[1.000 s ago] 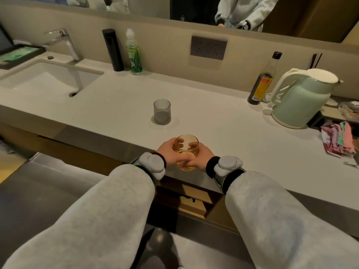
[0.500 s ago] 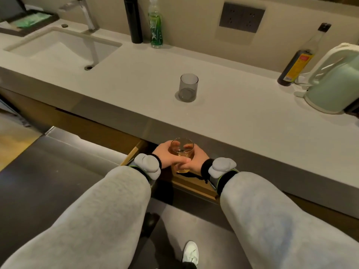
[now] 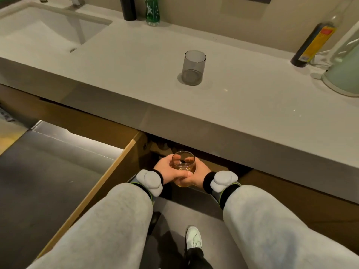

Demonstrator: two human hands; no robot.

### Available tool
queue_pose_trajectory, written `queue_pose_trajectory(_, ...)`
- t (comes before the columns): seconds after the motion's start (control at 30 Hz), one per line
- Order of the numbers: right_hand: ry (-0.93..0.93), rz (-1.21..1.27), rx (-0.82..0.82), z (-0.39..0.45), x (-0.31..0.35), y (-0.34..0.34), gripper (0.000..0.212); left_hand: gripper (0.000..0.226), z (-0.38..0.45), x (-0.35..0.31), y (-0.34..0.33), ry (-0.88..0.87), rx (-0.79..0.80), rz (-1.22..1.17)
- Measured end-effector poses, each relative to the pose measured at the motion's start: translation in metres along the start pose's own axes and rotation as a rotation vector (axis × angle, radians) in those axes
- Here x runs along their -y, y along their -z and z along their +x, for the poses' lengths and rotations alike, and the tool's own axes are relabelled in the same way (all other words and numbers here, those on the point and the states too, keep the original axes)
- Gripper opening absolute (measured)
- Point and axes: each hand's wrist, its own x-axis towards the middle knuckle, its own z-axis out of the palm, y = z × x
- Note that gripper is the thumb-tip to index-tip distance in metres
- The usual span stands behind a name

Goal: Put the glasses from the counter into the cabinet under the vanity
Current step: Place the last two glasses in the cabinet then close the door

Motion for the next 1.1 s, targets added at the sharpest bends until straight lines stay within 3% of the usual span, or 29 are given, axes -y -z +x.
queue_pose_trajectory(0.27, -0.016, 0.032, -0.002, 0.067, -0.075, -0.013, 0.089, 0.076, 0.077, 0.065, -0.033, 0.013, 0.020, -0.031)
queue_pose_trajectory(0.43, 0.096, 0.005, 0.024, 0.119, -0.117, -0.016, 0.059, 0.072, 0.134, 0.108, -0.055, -0.037, 0.001, -0.047)
queue_pose_trajectory(0.63, 0.088, 0.068, -0.061, 0.167, -0.158, -0.022, 0.091, 0.068, 0.192, 0.147, -0.073, -0.091, -0.020, -0.041)
queue_pose_trajectory(0.97, 0.208, 0.150, -0.155, 0.233, -0.204, -0.009, 0.086, 0.075, 0.270, 0.169, -0.102, -0.258, -0.071, -0.060)
queue_pose_trajectory(1.1, 0.258, 0.114, -0.186, 0.250, -0.215, -0.002, 0.067, 0.069, 0.290, 0.176, -0.110, -0.341, -0.099, -0.088)
